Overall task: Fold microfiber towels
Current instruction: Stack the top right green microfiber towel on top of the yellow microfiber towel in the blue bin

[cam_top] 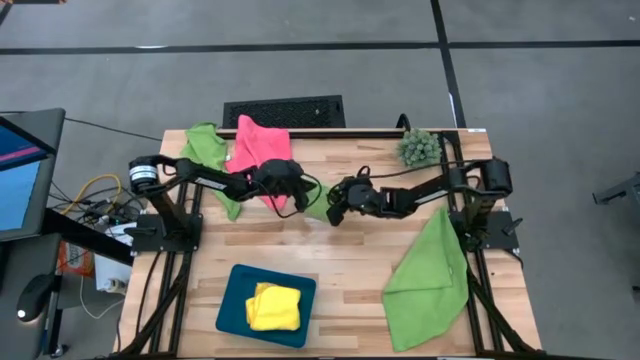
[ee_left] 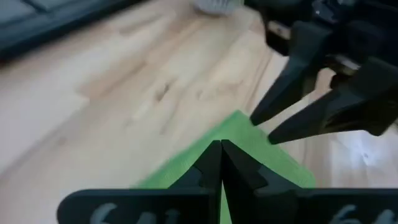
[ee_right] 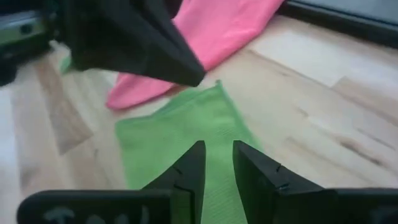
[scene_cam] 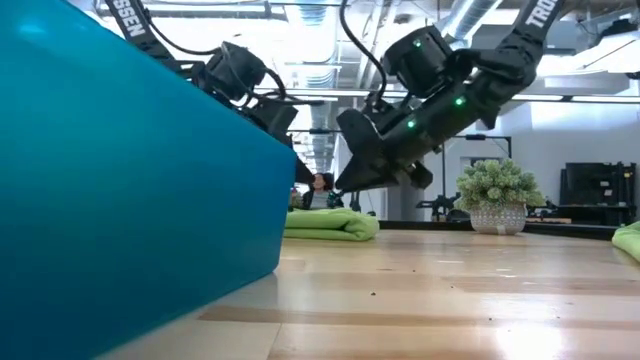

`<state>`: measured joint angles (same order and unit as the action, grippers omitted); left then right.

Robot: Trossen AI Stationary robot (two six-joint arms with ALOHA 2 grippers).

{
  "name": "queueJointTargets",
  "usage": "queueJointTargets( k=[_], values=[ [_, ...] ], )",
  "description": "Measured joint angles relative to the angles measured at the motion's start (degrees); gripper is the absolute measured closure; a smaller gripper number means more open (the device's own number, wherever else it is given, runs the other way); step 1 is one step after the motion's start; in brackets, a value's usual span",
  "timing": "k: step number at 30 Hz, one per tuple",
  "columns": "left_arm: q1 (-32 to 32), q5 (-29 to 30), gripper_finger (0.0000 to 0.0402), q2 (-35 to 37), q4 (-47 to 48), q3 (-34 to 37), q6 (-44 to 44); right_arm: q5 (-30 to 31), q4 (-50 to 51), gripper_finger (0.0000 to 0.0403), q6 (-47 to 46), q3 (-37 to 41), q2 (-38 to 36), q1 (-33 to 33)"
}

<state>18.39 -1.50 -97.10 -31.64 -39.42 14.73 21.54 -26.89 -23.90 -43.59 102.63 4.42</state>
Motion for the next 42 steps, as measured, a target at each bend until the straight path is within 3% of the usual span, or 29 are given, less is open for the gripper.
queueJointTargets(
  k=[8,14,19,26,30,36,42],
  values=[
    [1.0,2.2,0.0402,-9.1,-4.9,-0.1,-2.0,-2.1,-4.4,0.0296,-0.1,-0.3,7.1,4.3],
    [2.7,-1.0,0.0402,-13.5,-6.1,-0.5,0.2,-7.1,-7.1,0.0296,-5.3,-0.3,11.6,5.8],
    [4.2,-3.0,0.0401,-11.0,-4.5,-0.4,1.2,-8.0,-5.9,0.0296,-3.9,0.0,7.7,6.2],
    [4.9,-6.9,0.0401,-0.6,-1.1,-0.5,3.3,-7.7,-9.3,0.0296,0.7,-0.1,2.3,2.0],
    [2.9,-6.1,0.0401,2.0,3.9,-0.5,1.2,-3.7,-9.8,0.0296,-1.1,-0.1,4.8,-2.1],
    [-2.9,-5.6,0.0401,0.2,1.8,2.4,0.3,-0.3,-12.3,0.0296,-6.2,-0.1,10.9,-6.3],
    [-6.8,1.5,0.0401,-4.0,-2.4,6.0,-1.5,3.4,-15.5,0.0296,-10.4,-0.4,16.8,-8.2]
  ],
)
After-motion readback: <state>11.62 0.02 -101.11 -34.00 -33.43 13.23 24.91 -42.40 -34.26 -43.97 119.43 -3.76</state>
